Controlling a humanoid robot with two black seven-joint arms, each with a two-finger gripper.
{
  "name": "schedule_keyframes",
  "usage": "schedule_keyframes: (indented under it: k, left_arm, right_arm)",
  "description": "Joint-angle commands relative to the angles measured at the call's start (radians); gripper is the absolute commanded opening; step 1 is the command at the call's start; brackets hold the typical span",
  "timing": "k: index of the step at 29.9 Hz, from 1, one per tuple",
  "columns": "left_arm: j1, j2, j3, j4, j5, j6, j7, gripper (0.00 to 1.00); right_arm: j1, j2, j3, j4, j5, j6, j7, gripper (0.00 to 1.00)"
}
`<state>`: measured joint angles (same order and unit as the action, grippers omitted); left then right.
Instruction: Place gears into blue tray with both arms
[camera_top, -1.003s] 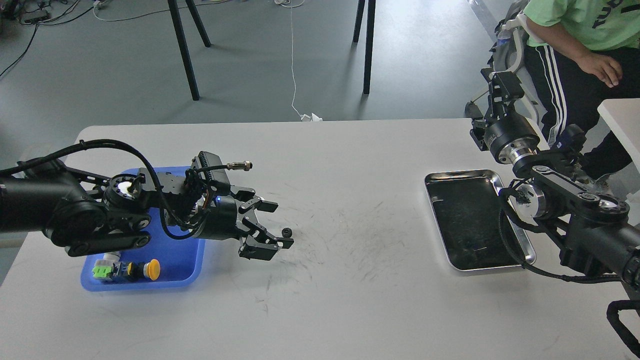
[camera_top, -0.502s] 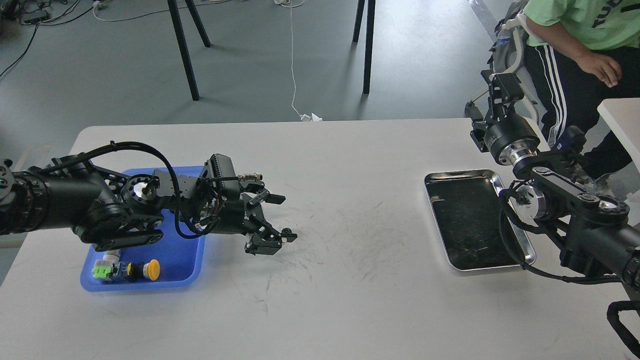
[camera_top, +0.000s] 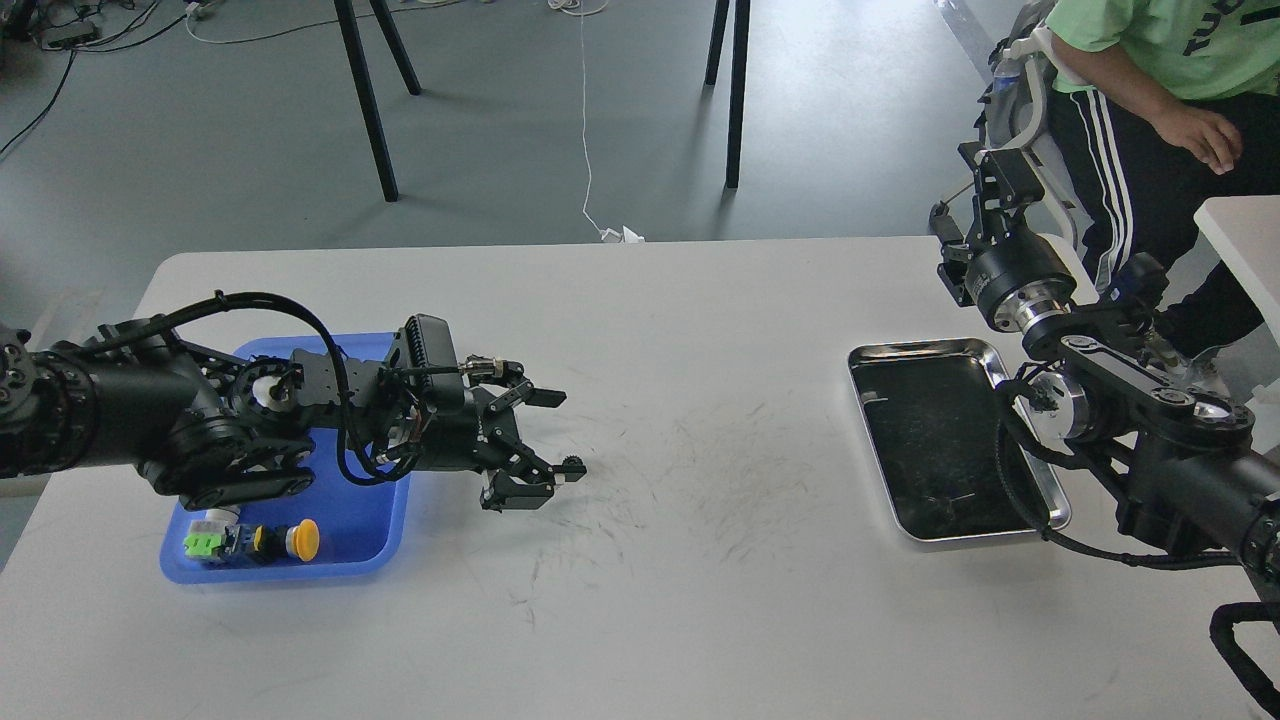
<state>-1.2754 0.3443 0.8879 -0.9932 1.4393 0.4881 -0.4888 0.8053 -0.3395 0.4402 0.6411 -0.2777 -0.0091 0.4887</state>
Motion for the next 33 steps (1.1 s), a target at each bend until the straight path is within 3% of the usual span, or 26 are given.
schedule_keyframes:
  k: [1, 21, 33]
  left_arm:
    - [0.007, -0.008, 0.032, -0.002, 0.0, 0.001, 0.0, 0.78]
    - [0.025, -0.053, 0.042, 0.038, -0.028, 0.001, 0.0, 0.79]
    - [0.027, -0.082, 0.04, 0.048, -0.046, 0.001, 0.0, 0.71]
  right_arm:
    - [0.002, 0.0, -0.003, 0.0, 0.0, 0.0, 0.0, 0.96]
    - [-0.002, -0.003, -0.005, 0.0, -0.001, 0.0, 0.0, 0.96]
    - [-0.003, -0.009, -0.005, 0.002, -0.001, 0.0, 0.0, 0.96]
